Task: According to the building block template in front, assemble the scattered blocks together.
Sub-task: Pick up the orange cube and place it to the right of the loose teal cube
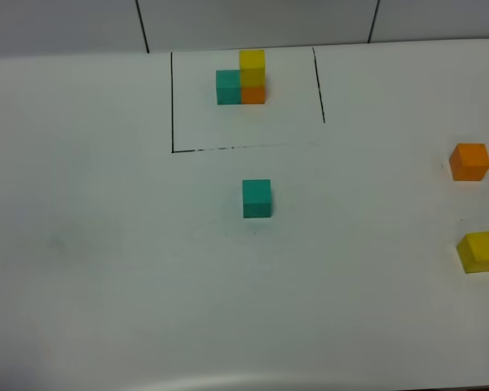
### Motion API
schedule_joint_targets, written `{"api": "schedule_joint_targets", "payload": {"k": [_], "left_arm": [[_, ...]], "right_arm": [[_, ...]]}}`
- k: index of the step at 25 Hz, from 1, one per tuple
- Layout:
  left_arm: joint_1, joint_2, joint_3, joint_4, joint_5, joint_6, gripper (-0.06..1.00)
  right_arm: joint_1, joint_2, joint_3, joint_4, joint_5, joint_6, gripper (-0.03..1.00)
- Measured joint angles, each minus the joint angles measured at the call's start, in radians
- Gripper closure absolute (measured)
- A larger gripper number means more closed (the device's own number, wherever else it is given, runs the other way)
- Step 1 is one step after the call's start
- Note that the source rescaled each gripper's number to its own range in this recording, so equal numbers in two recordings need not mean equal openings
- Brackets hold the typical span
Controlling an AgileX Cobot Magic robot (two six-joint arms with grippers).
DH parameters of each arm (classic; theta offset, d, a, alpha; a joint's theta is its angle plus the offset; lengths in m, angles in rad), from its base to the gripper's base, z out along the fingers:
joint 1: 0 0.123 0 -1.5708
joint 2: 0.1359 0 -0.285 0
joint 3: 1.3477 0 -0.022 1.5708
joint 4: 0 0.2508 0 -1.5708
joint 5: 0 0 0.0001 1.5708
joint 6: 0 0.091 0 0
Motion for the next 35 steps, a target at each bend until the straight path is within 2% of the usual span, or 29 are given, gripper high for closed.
{"api": "schedule_joint_targets", "payload": {"k": [14, 16, 19, 21, 23, 35], "left_arm": [[0.002, 0.000, 0.000, 0.000, -0.001, 0.000, 0.46], [0.021, 0.000, 0.000, 0.000, -0.001, 0.000, 0.49], [0.091, 0.000, 0.001, 0.000, -0.001, 0.000, 0.52], [0.135, 0.000, 0.001, 0.000, -0.001, 0.000, 0.54], [0.147, 0.000, 0.002, 0.000, -0.001, 0.000, 0.55], [0.147, 0.000, 0.002, 0.000, -0.001, 0.000, 0.55]], "right_arm": [[0.000, 0.000, 0.000, 0.002, 0.000, 0.001, 0.24], [0.000, 0.000, 0.000, 0.002, 0.000, 0.001, 0.24], [0.000, 0.000, 0.000, 0.004, 0.000, 0.000, 0.24], [0.000, 0.000, 0.000, 0.004, 0.000, 0.000, 0.24], [0.000, 0.000, 0.000, 0.004, 0.000, 0.000, 0.24], [0.000, 0.000, 0.000, 0.005, 0.000, 0.001, 0.24]]}}
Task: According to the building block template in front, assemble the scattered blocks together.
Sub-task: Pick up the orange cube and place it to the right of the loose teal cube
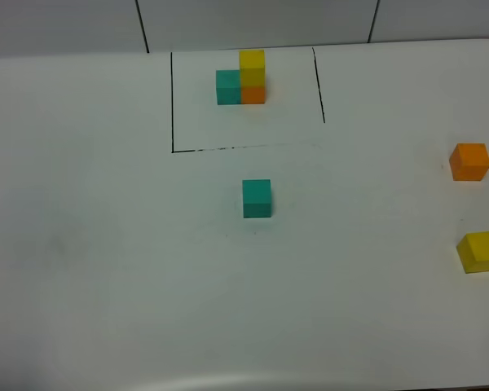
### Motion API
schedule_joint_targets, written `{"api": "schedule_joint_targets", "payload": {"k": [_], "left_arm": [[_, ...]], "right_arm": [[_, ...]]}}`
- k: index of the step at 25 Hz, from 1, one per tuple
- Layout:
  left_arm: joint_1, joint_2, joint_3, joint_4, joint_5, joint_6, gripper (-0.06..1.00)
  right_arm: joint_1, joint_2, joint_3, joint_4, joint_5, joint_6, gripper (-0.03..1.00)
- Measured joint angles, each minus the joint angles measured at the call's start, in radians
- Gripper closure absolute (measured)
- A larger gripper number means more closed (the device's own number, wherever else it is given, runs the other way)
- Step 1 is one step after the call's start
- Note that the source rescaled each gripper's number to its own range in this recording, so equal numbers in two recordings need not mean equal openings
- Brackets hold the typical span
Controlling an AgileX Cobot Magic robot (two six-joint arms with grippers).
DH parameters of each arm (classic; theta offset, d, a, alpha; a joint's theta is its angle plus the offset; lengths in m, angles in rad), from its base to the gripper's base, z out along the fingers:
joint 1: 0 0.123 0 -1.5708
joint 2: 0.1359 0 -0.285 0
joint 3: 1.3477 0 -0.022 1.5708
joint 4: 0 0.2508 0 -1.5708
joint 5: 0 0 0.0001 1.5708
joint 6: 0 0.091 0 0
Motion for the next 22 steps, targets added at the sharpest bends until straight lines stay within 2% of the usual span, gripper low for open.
{"api": "schedule_joint_targets", "payload": {"k": [7, 10, 15, 19, 22], "left_arm": [[0.000, 0.000, 0.000, 0.000, 0.000, 0.000, 0.55], [0.000, 0.000, 0.000, 0.000, 0.000, 0.000, 0.55], [0.000, 0.000, 0.000, 0.000, 0.000, 0.000, 0.55], [0.000, 0.000, 0.000, 0.000, 0.000, 0.000, 0.55], [0.000, 0.000, 0.000, 0.000, 0.000, 0.000, 0.55]], "right_arm": [[0.000, 0.000, 0.000, 0.003, 0.000, -0.006, 0.24], [0.000, 0.036, -0.008, 0.008, 0.008, -0.018, 0.18], [0.000, 0.329, -0.089, 0.015, 0.012, -0.050, -0.01], [0.000, 0.631, -0.183, 0.013, -0.026, -0.064, -0.03], [0.000, 0.866, -0.260, -0.008, -0.090, -0.067, -0.03]]}}
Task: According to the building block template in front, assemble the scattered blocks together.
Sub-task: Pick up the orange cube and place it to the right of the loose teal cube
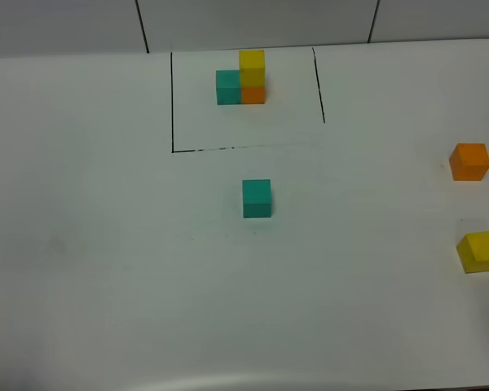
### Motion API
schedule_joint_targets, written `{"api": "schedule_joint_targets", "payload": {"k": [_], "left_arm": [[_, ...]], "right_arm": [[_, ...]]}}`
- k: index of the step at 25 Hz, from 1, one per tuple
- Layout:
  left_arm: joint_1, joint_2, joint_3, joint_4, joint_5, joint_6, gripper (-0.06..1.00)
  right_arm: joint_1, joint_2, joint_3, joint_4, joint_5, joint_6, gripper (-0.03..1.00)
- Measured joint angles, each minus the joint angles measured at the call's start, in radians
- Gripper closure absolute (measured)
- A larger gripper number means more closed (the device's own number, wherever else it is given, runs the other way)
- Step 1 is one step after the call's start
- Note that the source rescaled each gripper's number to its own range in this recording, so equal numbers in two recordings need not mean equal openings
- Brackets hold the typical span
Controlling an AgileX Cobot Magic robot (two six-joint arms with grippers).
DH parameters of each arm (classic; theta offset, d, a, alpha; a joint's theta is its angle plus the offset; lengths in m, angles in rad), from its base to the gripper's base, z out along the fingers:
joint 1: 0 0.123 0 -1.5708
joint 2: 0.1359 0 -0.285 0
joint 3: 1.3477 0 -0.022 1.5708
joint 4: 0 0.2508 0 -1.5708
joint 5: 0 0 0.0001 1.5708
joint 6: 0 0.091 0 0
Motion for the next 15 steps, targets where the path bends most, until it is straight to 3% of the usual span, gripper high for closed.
{"api": "schedule_joint_targets", "payload": {"k": [7, 15], "left_arm": [[0.000, 0.000, 0.000, 0.000, 0.000, 0.000, 0.55], [0.000, 0.000, 0.000, 0.000, 0.000, 0.000, 0.55]], "right_arm": [[0.000, 0.420, -0.197, -0.021, -0.082, 0.004, -0.03], [-0.025, 0.712, -0.373, 0.010, -0.153, -0.008, -0.03]]}}
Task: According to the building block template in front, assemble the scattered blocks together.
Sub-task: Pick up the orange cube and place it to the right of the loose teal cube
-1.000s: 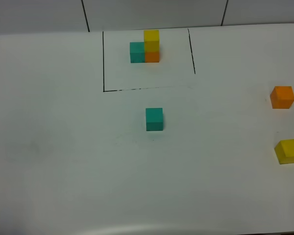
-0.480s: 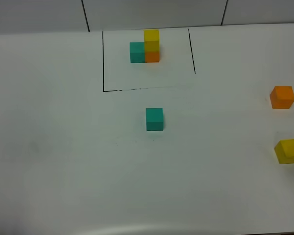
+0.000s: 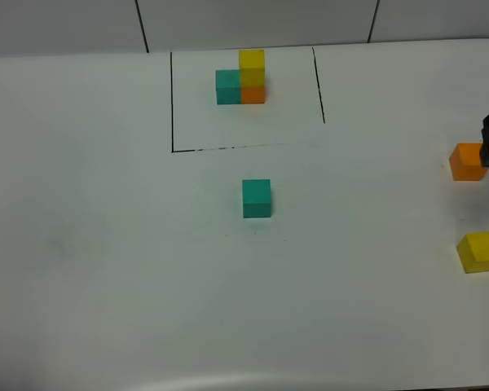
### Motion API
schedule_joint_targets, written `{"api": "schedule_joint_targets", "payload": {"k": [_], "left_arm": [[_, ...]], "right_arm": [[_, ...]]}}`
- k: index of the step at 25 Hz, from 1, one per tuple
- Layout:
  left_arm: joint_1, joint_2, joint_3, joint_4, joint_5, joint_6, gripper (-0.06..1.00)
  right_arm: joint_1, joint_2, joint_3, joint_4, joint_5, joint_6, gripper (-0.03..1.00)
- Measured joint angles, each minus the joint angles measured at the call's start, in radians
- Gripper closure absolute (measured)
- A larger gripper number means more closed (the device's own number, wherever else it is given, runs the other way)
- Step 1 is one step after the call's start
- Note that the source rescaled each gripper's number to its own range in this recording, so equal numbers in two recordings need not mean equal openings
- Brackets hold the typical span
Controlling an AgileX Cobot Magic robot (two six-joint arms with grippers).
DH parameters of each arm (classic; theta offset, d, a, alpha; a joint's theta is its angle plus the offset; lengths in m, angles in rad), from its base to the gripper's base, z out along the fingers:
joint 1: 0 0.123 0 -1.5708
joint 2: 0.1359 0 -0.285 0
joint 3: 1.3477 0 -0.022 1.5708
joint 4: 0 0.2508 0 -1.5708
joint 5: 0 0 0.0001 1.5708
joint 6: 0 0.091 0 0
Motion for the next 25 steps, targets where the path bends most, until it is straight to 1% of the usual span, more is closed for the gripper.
{"api": "schedule_joint_targets", "payload": {"k": [5, 8, 12, 17, 25], "left_arm": [[0.000, 0.000, 0.000, 0.000, 0.000, 0.000, 0.55], [0.000, 0.000, 0.000, 0.000, 0.000, 0.000, 0.55], [0.000, 0.000, 0.000, 0.000, 0.000, 0.000, 0.55], [0.000, 0.000, 0.000, 0.000, 0.000, 0.000, 0.55], [0.000, 0.000, 0.000, 0.000, 0.000, 0.000, 0.55]], "right_arm": [[-0.002, 0.157, -0.114, 0.010, -0.013, -0.009, -0.03], [-0.002, 0.232, -0.152, 0.010, -0.033, -0.020, -0.03], [-0.002, 0.308, -0.188, 0.014, -0.079, -0.028, -0.03], [-0.002, 0.391, -0.236, 0.025, -0.103, -0.049, -0.03], [-0.004, 0.481, -0.242, 0.042, -0.165, -0.053, -0.02]]}}
